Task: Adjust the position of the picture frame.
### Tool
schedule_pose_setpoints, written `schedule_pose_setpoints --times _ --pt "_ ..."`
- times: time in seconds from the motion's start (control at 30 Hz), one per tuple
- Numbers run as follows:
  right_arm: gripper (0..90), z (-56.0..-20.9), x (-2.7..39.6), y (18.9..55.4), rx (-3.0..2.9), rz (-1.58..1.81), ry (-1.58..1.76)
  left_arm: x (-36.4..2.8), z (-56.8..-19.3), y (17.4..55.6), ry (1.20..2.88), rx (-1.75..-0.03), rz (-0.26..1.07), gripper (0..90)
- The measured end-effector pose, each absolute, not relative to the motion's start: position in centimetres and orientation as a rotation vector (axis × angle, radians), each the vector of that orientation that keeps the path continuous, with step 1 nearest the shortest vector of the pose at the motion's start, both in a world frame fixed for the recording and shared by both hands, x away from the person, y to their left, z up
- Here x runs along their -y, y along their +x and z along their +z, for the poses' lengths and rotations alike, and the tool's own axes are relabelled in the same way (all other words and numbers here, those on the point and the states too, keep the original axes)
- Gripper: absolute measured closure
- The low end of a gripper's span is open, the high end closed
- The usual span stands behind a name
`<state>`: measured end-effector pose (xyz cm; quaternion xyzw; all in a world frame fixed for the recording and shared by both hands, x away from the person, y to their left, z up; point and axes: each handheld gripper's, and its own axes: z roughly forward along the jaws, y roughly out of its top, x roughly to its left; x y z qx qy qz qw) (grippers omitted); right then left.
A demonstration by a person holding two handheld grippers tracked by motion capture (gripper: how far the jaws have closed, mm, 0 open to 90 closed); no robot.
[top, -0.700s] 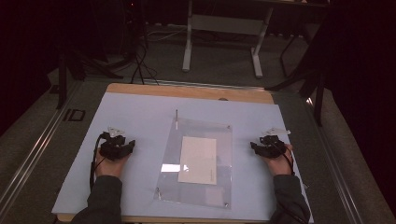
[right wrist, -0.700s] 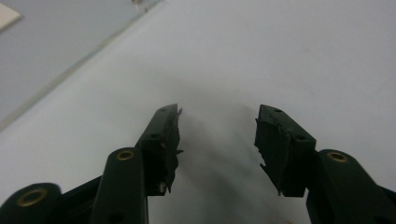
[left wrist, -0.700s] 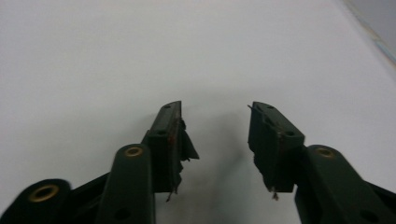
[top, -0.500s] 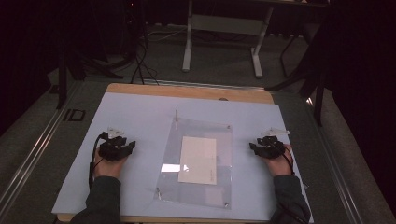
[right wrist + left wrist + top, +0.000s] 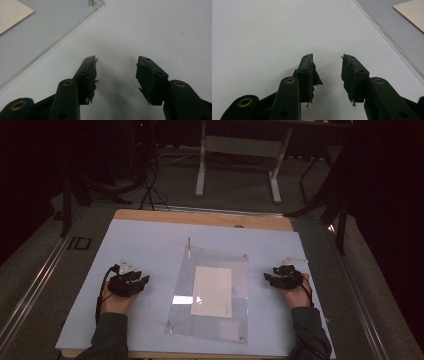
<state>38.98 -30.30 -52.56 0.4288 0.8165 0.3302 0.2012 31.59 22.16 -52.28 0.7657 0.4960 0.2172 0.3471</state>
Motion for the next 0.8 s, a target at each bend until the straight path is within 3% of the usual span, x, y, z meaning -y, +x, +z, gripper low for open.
schedule_pose_setpoints --times 0.8 --pt "47.9 -52.3 29.1 38.9 -2.317 0.966 1.160 -21.3 -51.2 29.7 2.007 -1.195 0.501 61.6"
